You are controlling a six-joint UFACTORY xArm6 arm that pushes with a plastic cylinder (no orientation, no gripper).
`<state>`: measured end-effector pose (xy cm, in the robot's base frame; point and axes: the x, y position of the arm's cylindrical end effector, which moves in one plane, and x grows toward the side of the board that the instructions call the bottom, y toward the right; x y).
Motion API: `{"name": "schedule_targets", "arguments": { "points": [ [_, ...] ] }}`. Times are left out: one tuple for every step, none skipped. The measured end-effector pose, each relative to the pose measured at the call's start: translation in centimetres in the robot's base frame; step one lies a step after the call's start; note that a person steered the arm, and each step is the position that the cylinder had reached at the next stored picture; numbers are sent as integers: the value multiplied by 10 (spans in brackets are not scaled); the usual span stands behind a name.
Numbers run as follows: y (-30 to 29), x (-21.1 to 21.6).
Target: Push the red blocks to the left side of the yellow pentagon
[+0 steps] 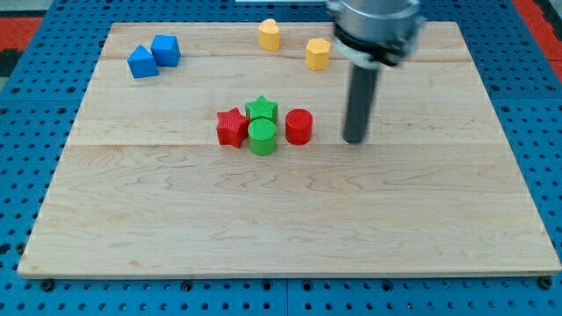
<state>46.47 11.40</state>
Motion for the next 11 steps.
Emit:
{"name": "schedule_targets", "arguments": {
  "points": [
    [-36, 6],
    [-69, -40],
    [-69, -15],
    [-91, 0],
    [-104, -46],
    [-104, -99],
    [-101, -118],
    [-30, -31],
    [-73, 40],
    [-148, 11],
    [-203, -21]
  ]
}}
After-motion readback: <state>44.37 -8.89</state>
